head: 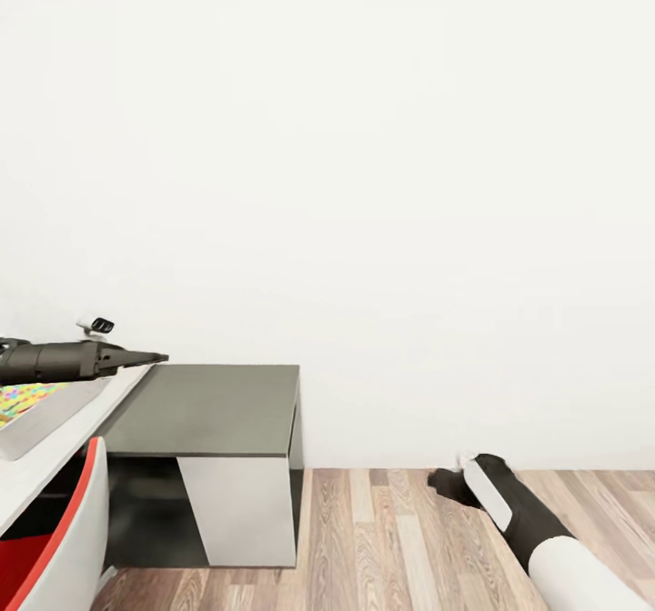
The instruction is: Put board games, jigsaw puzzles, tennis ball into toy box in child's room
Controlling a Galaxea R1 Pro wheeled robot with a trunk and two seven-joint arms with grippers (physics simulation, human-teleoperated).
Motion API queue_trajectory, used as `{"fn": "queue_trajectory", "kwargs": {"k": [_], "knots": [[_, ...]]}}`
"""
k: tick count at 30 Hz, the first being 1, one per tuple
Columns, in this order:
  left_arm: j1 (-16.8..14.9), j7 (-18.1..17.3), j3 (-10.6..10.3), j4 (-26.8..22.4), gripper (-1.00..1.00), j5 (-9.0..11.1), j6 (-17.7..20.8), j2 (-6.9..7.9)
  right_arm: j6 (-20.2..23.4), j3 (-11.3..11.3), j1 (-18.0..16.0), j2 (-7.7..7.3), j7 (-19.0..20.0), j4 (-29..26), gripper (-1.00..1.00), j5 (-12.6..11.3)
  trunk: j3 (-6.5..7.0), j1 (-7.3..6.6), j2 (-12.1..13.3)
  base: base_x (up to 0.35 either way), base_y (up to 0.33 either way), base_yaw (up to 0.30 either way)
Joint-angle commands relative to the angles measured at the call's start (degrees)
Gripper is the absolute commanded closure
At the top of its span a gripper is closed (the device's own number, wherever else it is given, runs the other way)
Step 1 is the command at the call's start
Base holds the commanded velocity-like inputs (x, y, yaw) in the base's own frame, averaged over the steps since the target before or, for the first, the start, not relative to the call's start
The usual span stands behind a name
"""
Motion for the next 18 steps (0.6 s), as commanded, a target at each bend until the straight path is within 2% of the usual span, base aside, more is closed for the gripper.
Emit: {"fn": "queue_trajectory", "kwargs": {"k": [1, 2, 3, 5, 7, 10, 12, 14, 18], "knots": [[0.3, -0.2, -0.4, 0.0, -1.00, 0.0, 0.5, -0.01, -2.0, 0.7, 0.0, 1.22, -0.5, 2.0, -1.00, 2.0, 0.00, 0.02, -0.1, 0.000, 0.000, -0.047], [1.0, -0.2, -1.1, 0.1, -1.00, -0.1, 0.3, -0.05, -5.7, 1.1, 0.0, 3.43, -0.5, 5.7, -1.00, 6.0, 0.01, 0.02, -0.1, 0.000, 0.000, -0.030], [1.8, -0.2, -1.7, 0.1, -1.00, -0.2, 0.2, -0.08, -9.3, 1.4, 0.0, 5.04, -0.5, 9.1, -1.00, 8.7, 0.02, 0.02, -0.1, 0.000, 0.000, -0.019], [2.9, -0.2, -2.3, 0.2, -1.00, -0.3, 0.0, -0.12, -13.5, 1.6, 0.0, 6.48, -0.4, 13.9, -1.00, 11.1, 0.03, 0.02, -0.1, 0.000, 0.000, -0.013], [4.0, -0.2, -3.3, 0.2, -1.00, -0.8, 0.0, -0.45, -16.2, 1.7, 0.1, 7.25, -0.4, 18.1, -1.00, 12.3, 0.03, 0.02, -0.1, 0.000, 0.000, -0.006], [5.4, -0.2, -4.5, 0.2, -1.00, -2.1, -0.1, -1.14, -17.8, 1.7, 0.1, 7.70, 0.1, 21.4, -1.00, 12.8, 0.03, 0.02, -0.1, 0.000, 0.000, -0.003], [6.8, -0.2, -5.2, 0.2, -1.00, -3.8, -0.1, -2.06, -18.8, 1.7, 0.1, 7.92, 1.3, 23.9, -1.00, 12.9, -0.01, 0.02, -0.1, 0.000, 0.000, -0.001], [8.2, 0.8, -5.7, 0.3, -1.00, -6.0, -0.1, -3.14, -19.6, 1.7, 0.7, 8.12, 4.4, 26.4, -1.00, 12.6, -0.13, 0.02, -0.1, 0.000, 0.000, 0.000], [10.1, 2.5, -5.9, 0.7, -1.00, -7.9, -0.1, -3.89, -20.0, 1.7, 2.3, 8.14, 8.5, 28.0, -1.00, 12.2, -0.44, 0.02, -0.1, 0.000, 0.000, 0.000]]}}
